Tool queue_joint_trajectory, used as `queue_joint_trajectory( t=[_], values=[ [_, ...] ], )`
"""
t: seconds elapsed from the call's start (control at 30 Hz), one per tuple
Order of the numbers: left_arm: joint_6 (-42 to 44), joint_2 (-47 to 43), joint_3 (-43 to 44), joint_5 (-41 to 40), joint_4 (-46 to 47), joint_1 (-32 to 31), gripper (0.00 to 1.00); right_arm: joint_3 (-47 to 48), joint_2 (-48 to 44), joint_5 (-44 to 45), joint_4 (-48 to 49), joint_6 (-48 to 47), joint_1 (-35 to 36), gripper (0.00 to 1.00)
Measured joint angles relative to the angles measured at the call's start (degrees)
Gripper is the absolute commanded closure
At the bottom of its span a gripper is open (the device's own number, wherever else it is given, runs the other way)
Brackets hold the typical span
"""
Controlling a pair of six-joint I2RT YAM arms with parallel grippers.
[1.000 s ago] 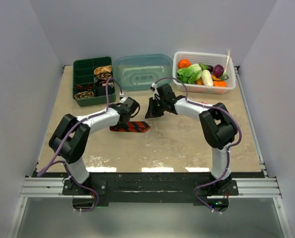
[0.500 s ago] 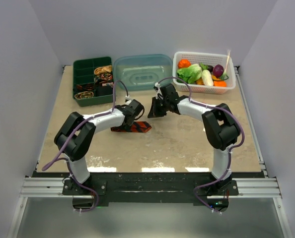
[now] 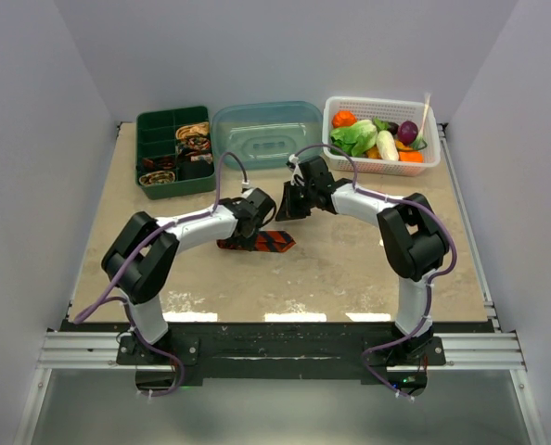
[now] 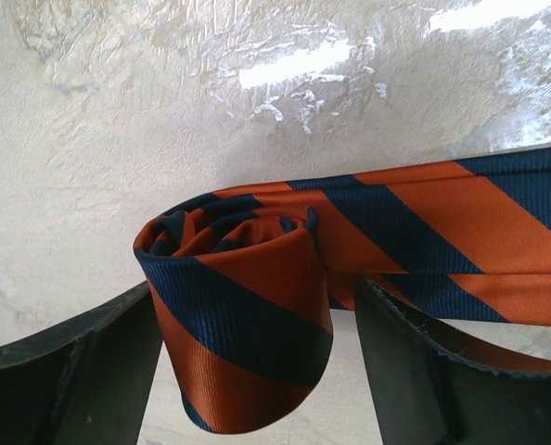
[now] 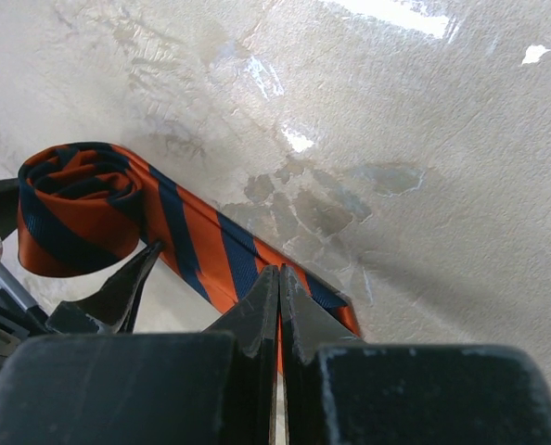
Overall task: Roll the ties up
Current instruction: Roll the tie at the center of the board.
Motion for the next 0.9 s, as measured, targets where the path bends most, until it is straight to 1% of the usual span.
queue_joint_trajectory(
  t=[0.1, 0.2, 0.43, 0.63, 0.8, 0.9],
  values=[
    [-0.4, -0.2, 0.0, -0.1, -0.5, -0.1, 0.20, 0.0, 0.0, -0.7, 0.0, 0.0, 0.0, 1.00],
    [-1.0, -0.3, 0.2, -0.1, -1.0, -0.1, 0.17, 0.0, 0.0, -0.8, 0.0, 0.0, 0.0, 1.00],
    [-1.3, -3.8, 0.3, 0.9, -1.2, -0.1, 0.07, 0.0, 0.0, -0.9, 0.0, -0.1, 0.0, 1.00],
    [-1.3, -8.7, 0.9, 3.1, -0.4, -0.1, 0.00, 0.1, 0.0, -0.8, -0.2, -0.5, 0.0, 1.00],
    [-1.3, -15.1, 0.9, 6.3, 1.3, 0.4, 0.00, 3.1, 0.0, -0.7, -2.3, -1.4, 0.9, 1.00],
    [-1.3, -19.4, 0.9, 10.3, 2.6, 2.8, 0.00, 7.3, 0.1, -0.7, -3.7, -2.3, 2.7, 1.00]
  ],
)
